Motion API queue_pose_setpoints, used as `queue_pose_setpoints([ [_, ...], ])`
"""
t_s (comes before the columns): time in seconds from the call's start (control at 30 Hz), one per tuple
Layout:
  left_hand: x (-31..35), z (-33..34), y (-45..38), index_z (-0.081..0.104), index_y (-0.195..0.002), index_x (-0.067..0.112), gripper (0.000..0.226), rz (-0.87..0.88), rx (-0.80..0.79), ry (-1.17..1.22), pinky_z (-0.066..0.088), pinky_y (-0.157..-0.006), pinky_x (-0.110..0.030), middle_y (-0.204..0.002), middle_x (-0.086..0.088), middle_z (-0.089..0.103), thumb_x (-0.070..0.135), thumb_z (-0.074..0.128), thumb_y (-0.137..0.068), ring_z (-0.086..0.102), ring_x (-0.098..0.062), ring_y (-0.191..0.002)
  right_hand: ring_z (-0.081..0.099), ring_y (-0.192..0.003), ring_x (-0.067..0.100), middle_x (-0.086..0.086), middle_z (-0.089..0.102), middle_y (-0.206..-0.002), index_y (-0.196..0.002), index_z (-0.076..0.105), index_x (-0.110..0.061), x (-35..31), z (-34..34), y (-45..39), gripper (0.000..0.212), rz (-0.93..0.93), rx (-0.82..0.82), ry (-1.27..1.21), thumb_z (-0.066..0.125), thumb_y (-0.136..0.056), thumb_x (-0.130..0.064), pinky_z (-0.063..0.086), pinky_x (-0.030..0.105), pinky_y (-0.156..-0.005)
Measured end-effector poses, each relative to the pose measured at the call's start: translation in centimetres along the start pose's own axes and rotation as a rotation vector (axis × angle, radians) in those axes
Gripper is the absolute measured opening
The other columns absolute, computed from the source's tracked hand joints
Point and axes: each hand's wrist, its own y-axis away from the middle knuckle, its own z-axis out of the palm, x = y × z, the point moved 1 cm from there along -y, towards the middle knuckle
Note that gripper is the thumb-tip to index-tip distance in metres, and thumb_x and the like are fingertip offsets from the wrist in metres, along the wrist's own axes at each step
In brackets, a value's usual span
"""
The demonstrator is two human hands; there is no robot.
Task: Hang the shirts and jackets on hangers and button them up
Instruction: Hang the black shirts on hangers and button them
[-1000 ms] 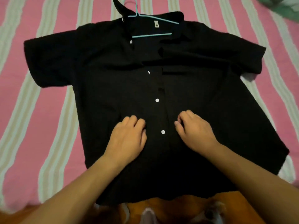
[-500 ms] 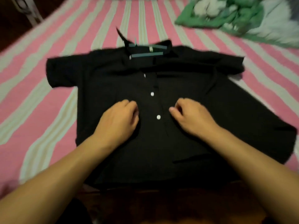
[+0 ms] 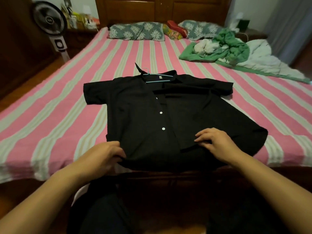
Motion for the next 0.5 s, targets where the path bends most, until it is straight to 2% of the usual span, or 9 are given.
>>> queue_pose_setpoints([
  [0.07, 0.0, -0.9, 0.3, 0.074, -0.096, 0.032, 0.021, -0.087, -0.215, -0.030, 0.050, -0.077, -0.029, -0.091, 0.016, 0.059, 0.043, 0.065, -0.080, 0.061, -0.006, -0.088, 0.052, -0.107, 0.002, -0.014, 0.068, -0.113, -0.100, 0.079, -0.029, 0.1, 0.4, -0.2, 0.018, -0.037, 0.079, 0.009, 0.076, -0.088, -0.016, 0.049, 0.035, -0.099],
  [0.1, 0.3, -1.3, 0.2, 0.074, -0.097, 0.032, 0.021, -0.118, -0.256, -0.071, 0.051, -0.079, -0.032, -0.093, 0.014, 0.061, 0.046, 0.065, -0.084, 0.062, -0.007, -0.089, 0.051, -0.107, 0.001, -0.016, 0.068, -0.111, -0.099, 0.078, -0.029, -0.1, 0.5, -0.1, 0.017, -0.054, 0.089, 0.013, 0.075, -0.088, -0.017, 0.049, 0.033, -0.098],
  [0.2, 3.5, -2.2, -1.5, 0.073, -0.100, 0.034, 0.014, -0.152, -0.066, 0.021, 0.052, -0.082, -0.031, -0.095, 0.014, 0.064, 0.043, 0.063, -0.096, 0.062, -0.004, -0.089, 0.052, -0.107, 0.000, -0.019, 0.066, -0.107, -0.093, 0.075, -0.029, -1.1, -0.5, 1.9, 0.012, -0.155, 0.061, 0.006, 0.069, -0.089, -0.019, 0.050, 0.028, -0.095],
  [0.23, 4.8, -2.3, -2.7, 0.074, -0.101, 0.033, 0.012, -0.162, 0.039, 0.111, 0.051, -0.083, -0.030, -0.095, 0.015, 0.066, 0.038, 0.064, -0.096, 0.062, -0.004, -0.090, 0.052, -0.105, 0.000, -0.021, 0.065, -0.103, -0.090, 0.073, -0.029, -1.5, -1.0, 2.6, 0.010, -0.200, 0.008, 0.027, 0.064, -0.088, -0.026, 0.050, 0.027, -0.092],
  [0.3, 7.1, -2.0, -5.5, 0.075, -0.101, 0.030, 0.012, -0.214, 0.146, 0.194, 0.048, -0.082, -0.025, -0.096, 0.016, 0.068, 0.026, 0.065, -0.096, 0.062, -0.003, -0.091, 0.052, -0.098, -0.001, -0.021, 0.063, -0.095, -0.084, 0.070, -0.032, -2.1, -2.3, 3.1, 0.029, -0.220, -0.179, 0.137, 0.050, -0.091, -0.051, 0.048, 0.022, -0.086],
  [0.33, 7.8, -1.6, -7.2, 0.076, -0.102, 0.029, 0.015, -0.252, 0.146, 0.200, 0.046, -0.082, -0.023, -0.098, 0.015, 0.068, 0.023, 0.064, -0.095, 0.061, -0.004, -0.093, 0.052, -0.093, -0.001, -0.019, 0.062, -0.088, -0.080, 0.068, -0.031, -2.3, -2.7, 2.5, 0.044, -0.171, -0.231, 0.170, 0.042, -0.091, -0.064, 0.046, 0.021, -0.082],
  [0.4, 8.4, -0.4, -10.5, 0.075, -0.104, 0.028, 0.015, -0.361, 0.080, 0.210, 0.049, -0.084, -0.026, -0.103, 0.008, 0.070, 0.024, 0.063, -0.095, 0.064, -0.012, -0.099, 0.055, -0.078, 0.002, -0.010, 0.059, -0.074, -0.070, 0.061, -0.025, -3.7, -2.7, -0.3, 0.060, -0.032, -0.132, 0.043, 0.033, -0.089, -0.075, 0.046, 0.027, -0.073],
  [0.47, 8.7, 0.3, -13.4, 0.071, -0.108, 0.025, 0.017, -0.464, -0.047, 0.178, 0.052, -0.085, -0.032, -0.110, -0.001, 0.070, 0.035, 0.066, -0.094, 0.066, -0.022, -0.103, 0.060, -0.078, 0.013, -0.007, 0.062, -0.076, -0.076, 0.060, -0.021, -5.6, -1.6, -4.4, 0.053, 0.195, -0.008, -0.109, 0.043, -0.089, -0.069, 0.046, 0.035, -0.069],
  [0.5, 8.7, 0.5, -14.6, 0.070, -0.110, 0.022, 0.024, -0.498, -0.116, 0.143, 0.053, -0.085, -0.033, -0.112, -0.004, 0.070, 0.040, 0.067, -0.094, 0.067, -0.025, -0.103, 0.063, -0.085, 0.020, -0.006, 0.065, -0.085, -0.085, 0.062, -0.021, -6.3, -0.7, -6.4, 0.047, 0.324, -0.046, -0.108, 0.048, -0.091, -0.065, 0.046, 0.034, -0.070],
])
